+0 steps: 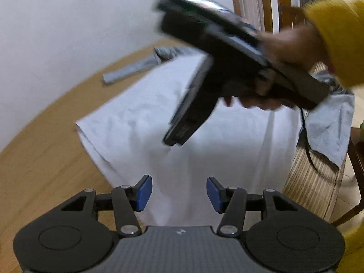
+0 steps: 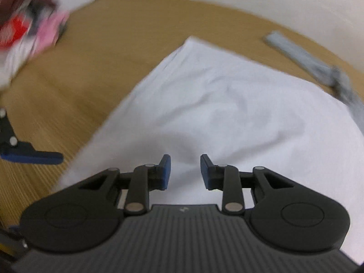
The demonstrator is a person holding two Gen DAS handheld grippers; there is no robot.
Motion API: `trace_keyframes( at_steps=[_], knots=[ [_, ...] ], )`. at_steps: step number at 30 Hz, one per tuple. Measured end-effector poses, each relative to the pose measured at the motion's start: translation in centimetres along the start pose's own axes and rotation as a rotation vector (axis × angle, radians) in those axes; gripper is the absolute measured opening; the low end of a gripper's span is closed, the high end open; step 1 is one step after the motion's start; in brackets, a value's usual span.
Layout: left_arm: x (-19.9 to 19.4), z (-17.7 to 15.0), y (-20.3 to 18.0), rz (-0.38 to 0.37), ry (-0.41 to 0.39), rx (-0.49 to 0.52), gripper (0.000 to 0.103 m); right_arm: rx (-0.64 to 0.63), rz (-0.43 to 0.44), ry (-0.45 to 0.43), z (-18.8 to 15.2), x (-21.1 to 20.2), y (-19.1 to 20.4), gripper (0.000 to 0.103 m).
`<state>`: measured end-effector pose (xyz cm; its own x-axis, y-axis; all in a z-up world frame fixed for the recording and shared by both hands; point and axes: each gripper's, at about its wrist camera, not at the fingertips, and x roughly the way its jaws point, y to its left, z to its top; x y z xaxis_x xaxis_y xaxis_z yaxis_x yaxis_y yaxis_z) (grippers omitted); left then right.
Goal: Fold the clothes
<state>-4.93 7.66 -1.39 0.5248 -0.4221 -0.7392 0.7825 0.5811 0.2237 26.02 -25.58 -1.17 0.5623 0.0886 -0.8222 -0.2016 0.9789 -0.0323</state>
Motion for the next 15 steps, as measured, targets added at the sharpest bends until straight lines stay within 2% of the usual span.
trace_keyframes(
  at_steps=[4, 7, 10, 12, 15],
  knots=[
    [2.1, -0.2, -0.1, 0.027, 0.105, -0.066, 0.057, -0.14, 0.113, -0.063, 1.9, 2.1, 0.1, 0.031],
    [2.2, -0.4, 1.0, 0.045, 0.14, -0.186, 0.064, -0.123, 0.193, -0.111, 5.1, 5.0, -0.6, 0.032],
    [2.1, -0.6, 1.5, 0.064, 0.173, -0.266, 0.071, -0.12, 0.19, -0.173, 8.1, 7.8, -0.7, 0.032],
    [2.0, -0.6, 1.4, 0.079, 0.187, -0.29, 0.071, -0.074, 0.189, -0.163, 10.1, 9.0, -1.1, 0.032],
    [1.7, -0.8, 0.9, 0.104, 0.191, -0.304, 0.071, 0.105, 0.182, -0.194, 11.8, 8.1, -2.9, 0.033]
  ],
)
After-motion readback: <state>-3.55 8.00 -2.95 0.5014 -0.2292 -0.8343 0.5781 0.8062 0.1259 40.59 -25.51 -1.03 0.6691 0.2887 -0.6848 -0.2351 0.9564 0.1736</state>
